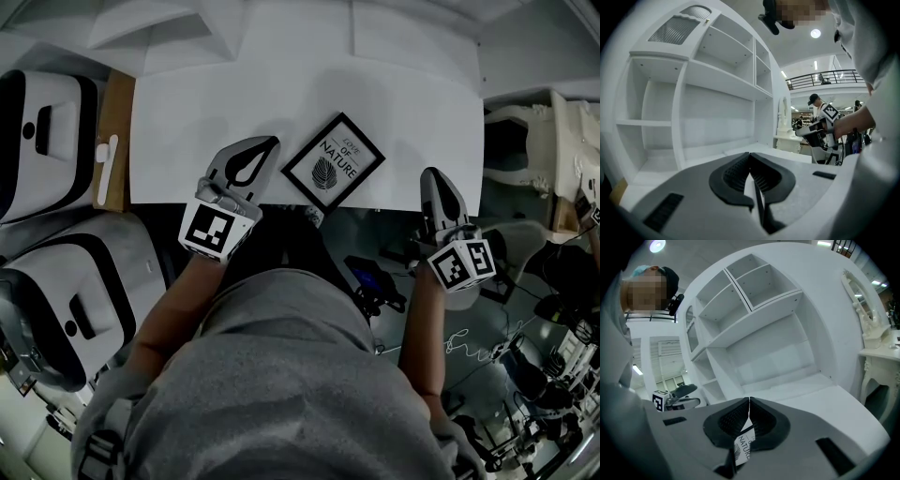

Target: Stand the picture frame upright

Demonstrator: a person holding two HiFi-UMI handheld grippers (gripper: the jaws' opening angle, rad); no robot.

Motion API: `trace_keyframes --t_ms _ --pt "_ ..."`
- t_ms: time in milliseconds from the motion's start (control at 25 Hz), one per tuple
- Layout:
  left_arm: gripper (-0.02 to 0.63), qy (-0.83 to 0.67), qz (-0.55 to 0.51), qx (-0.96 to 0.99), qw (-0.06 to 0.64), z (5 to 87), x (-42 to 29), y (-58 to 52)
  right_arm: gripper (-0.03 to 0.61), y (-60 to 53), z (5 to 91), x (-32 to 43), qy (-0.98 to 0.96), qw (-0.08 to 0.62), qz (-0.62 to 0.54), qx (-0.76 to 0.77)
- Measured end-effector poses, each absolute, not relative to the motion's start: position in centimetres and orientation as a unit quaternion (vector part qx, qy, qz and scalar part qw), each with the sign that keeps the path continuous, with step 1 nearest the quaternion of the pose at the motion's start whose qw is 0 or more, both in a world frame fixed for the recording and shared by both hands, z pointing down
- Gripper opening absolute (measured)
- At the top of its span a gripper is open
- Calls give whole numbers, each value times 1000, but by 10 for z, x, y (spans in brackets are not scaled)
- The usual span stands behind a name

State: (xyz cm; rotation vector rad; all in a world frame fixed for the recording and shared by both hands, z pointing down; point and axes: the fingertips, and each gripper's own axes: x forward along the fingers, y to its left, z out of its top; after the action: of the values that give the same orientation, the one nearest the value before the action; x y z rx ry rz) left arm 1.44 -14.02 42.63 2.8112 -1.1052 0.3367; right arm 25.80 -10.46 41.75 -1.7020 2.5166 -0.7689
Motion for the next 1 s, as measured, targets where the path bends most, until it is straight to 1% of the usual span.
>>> trace_keyframes --t_ms 200,360,1000 --pt "6 -357 123 924 58 438 19 -139 28 -107 436 254 812 -9 -258 -523" --pt "6 -361 114 924 52 441 21 -142 28 -109 453 249 817 -22 -273 -507" --pt "8 -341 177 919 87 499 38 -143 29 -116 519 230 820 -85 -330 -460"
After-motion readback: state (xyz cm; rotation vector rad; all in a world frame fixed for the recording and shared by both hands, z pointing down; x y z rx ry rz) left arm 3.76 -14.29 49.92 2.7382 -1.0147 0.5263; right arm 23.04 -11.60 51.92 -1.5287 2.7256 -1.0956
